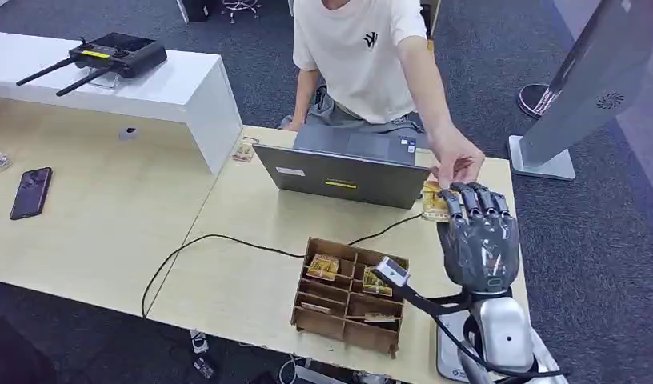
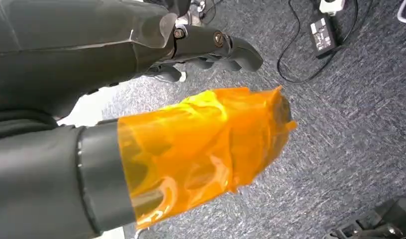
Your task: Pass the card to the sensor for recognition and then transmit it.
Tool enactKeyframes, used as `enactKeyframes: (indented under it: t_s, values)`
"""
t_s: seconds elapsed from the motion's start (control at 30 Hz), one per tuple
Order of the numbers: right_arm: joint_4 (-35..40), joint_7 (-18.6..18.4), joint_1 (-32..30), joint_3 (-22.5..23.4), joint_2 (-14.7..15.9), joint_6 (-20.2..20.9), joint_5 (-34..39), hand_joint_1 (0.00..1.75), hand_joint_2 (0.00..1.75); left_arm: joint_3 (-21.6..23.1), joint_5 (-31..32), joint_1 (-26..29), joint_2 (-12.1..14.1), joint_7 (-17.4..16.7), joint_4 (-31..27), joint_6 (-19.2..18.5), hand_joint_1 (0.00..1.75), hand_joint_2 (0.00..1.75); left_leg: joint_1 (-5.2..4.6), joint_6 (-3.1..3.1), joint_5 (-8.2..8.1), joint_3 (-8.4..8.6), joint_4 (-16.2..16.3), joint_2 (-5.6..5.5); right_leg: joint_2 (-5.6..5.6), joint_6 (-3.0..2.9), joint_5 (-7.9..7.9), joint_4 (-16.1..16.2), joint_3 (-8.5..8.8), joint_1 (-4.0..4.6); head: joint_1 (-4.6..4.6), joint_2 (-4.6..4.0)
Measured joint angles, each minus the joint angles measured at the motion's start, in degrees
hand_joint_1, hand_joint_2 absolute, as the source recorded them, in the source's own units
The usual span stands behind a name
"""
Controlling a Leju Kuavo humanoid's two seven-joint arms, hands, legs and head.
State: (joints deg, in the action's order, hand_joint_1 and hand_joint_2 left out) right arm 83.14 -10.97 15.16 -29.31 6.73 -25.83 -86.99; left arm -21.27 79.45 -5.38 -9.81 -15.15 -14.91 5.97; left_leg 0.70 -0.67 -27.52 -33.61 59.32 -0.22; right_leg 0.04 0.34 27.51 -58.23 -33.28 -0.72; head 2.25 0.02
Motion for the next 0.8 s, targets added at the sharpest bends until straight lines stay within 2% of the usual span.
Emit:
enactKeyframes:
  t_s: [0.43,0.8]
  values:
    - [0.8,0.0,-2.3,3.5,-0.5,0.7,0.4,1.75,1.75,0.9,0.1,0.1,0.0,-0.5,-0.8,-0.1,0.0,0.0,0.0,0.0,0.0,0.0,0.0,0.0,0.0,0.0,0.0,0.0,0.0,0.0,0.0,0.0]
    - [1.1,0.0,-3.0,3.9,-0.6,0.7,0.4,1.75,1.75,0.9,0.1,0.2,0.0,-0.5,-0.9,-0.1,0.0,0.0,0.0,0.0,0.0,0.0,0.0,0.0,0.01,0.0,0.0,0.0,0.0,0.0,0.0,0.0]
